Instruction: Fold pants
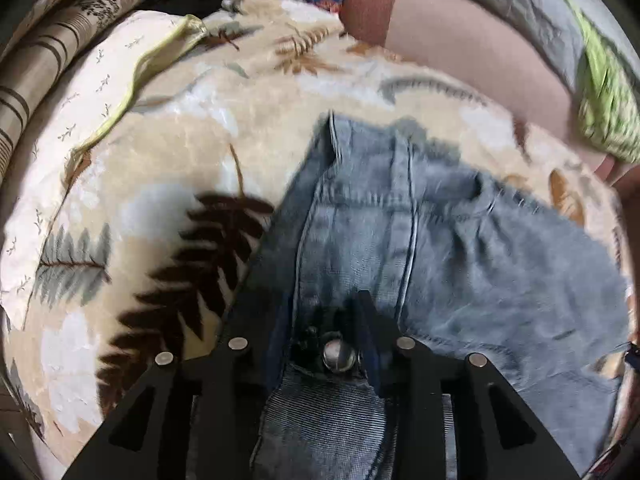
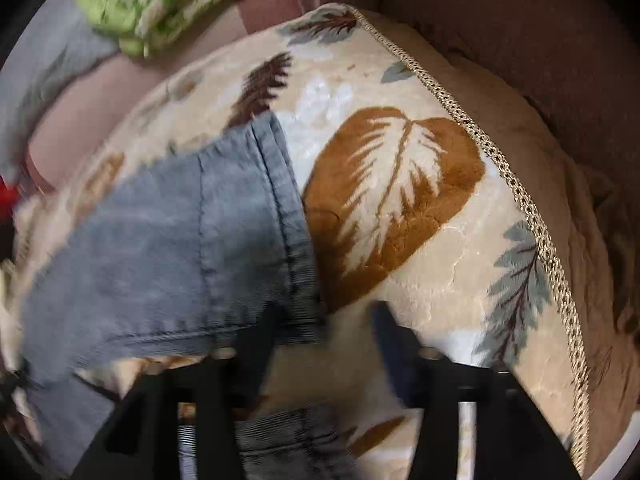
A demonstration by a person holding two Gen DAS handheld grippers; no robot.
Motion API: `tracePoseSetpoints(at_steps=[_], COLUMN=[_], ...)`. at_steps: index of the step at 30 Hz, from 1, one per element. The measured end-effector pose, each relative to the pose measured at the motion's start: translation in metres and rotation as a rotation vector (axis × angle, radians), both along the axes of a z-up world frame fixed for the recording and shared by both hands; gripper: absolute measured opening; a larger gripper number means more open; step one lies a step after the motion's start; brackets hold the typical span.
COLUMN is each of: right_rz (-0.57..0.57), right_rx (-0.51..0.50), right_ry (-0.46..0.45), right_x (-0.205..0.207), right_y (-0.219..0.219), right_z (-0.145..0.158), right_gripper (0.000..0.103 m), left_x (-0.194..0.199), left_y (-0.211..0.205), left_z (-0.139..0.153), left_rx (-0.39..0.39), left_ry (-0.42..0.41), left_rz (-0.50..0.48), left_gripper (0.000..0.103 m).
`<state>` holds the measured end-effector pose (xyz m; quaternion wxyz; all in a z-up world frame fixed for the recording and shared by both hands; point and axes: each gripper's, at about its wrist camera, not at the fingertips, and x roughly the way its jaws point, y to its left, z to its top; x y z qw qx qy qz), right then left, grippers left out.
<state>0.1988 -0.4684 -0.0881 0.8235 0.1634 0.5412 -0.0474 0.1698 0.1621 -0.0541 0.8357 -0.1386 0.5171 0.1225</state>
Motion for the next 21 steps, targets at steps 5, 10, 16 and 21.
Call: tracePoseSetpoints(at_steps=[5, 10, 16, 21], right_rz=[0.009, 0.034, 0.041, 0.034], right_rx=[0.015, 0.093, 0.107, 0.128], right_ry=[-0.119, -0.114, -0.082, -0.084], right_x=[0.016, 0.059, 0.104, 0.103], right_y=[-0.008, -0.006, -0.002, -0.012], right_z=[0.037, 0.030, 0.005, 0.006], right_gripper=[0.064, 0.064, 0.064, 0.064], left_x=[0.008, 0.039, 0.077, 0.099], left_y=[0.017, 0.027, 0.045, 0.044], left_z=[0.024, 0.016, 0.004, -0.002], left_rx=[-0.003, -0.044, -0.077, -0.111], left_ry=[-0.113, -0.097, -0.091, -0.110], left_rz=[0.028, 0.017, 0.040, 0.024], left_gripper=[0.060, 0.060, 0.060, 0.059])
